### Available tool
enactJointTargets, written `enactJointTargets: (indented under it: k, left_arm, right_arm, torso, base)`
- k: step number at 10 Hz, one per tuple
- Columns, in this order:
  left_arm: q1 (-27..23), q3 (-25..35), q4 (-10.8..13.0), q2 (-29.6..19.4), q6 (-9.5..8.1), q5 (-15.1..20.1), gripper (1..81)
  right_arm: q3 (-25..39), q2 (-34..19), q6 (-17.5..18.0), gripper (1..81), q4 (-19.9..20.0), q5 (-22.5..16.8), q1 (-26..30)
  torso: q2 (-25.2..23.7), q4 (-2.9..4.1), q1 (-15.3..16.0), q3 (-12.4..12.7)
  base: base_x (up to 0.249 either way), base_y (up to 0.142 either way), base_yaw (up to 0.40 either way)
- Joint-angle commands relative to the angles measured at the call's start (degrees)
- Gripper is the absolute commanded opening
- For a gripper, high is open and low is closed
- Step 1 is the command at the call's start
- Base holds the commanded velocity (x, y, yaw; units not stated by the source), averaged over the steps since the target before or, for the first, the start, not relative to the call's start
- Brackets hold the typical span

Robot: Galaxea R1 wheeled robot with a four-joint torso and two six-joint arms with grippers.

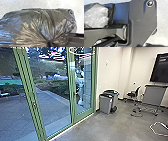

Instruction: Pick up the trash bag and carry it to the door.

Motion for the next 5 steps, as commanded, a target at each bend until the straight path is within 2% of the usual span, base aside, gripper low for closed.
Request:
enactJointTargets:
  k: [1, 4, 5]
  left_arm:
    - [-3.26, -0.03, 0.31, 0.03, 0.44, 4.03, 1.0]
    - [-3.26, -0.03, 0.4, 0.11, 0.44, 4.03, 1.0]
    - [-3.26, -0.03, 0.4, 0.11, 0.44, 4.03, 1.0]
  right_arm:
    - [0.13, 0.37, -0.13, 81.1, -0.39, -3.18, 2.91]
    - [0.13, 0.29, -0.13, 81.1, -0.55, -3.18, 2.91]
    - [0.13, 0.29, -0.13, 81.1, -0.56, -3.18, 2.9]
  torso:
    - [0.0, 0.0, 0.0, 0.0]
    - [0.0, 0.0, 0.0, 0.0]
    - [0.0, 0.0, 0.0, 0.0]
  base:
    - [0.178, 0.0, 0.0]
    - [0.178, 0.0, 0.0]
    - [0.178, -0.066, 0.0]
